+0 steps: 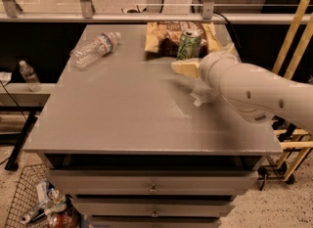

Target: Move green can near brown chip bag

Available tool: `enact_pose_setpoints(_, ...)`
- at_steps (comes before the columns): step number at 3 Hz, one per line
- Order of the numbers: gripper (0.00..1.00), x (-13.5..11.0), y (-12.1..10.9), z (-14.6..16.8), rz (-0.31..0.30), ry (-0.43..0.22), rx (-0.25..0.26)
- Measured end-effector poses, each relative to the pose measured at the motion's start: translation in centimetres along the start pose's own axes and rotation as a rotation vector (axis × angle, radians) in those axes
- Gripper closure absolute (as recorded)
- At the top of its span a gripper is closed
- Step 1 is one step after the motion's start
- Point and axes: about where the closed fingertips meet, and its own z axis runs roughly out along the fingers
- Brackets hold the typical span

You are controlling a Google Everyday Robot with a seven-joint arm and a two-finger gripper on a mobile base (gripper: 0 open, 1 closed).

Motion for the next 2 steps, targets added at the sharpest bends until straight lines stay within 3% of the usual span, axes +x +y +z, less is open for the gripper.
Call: enact_pose_setpoints(2, 0.0, 4.9, -3.4, -5.1, -0.022, 0.151, -0.08)
